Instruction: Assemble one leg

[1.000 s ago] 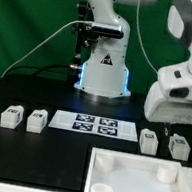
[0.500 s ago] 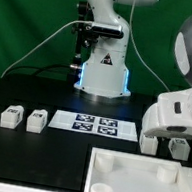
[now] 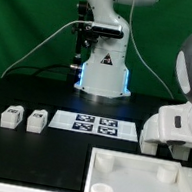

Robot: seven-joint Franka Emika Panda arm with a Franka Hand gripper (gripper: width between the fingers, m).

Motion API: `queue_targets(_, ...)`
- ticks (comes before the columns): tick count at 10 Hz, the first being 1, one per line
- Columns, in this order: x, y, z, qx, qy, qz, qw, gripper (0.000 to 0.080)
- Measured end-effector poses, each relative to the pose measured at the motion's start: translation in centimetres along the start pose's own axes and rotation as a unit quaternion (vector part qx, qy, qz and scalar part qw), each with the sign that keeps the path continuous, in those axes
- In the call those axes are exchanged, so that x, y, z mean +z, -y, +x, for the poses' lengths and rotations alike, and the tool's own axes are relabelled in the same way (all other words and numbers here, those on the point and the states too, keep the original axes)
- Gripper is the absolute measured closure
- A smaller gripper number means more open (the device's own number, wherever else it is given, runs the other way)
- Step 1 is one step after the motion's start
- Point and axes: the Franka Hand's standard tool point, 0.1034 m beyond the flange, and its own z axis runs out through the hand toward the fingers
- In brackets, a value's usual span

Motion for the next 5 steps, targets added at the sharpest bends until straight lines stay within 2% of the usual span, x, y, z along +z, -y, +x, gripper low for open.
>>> queue_targets(3, 0.18, 0.20, 0.00, -0.002, 0.001, -0.001, 1.000, 0.0173)
queue_targets(4, 0.18, 0.21, 0.00, -0.002, 0.001, -0.001, 1.000, 0.0361)
queue_targets(5, 0.18, 0.21, 0.00, -0.002, 0.001, -0.001, 1.000, 0.0361)
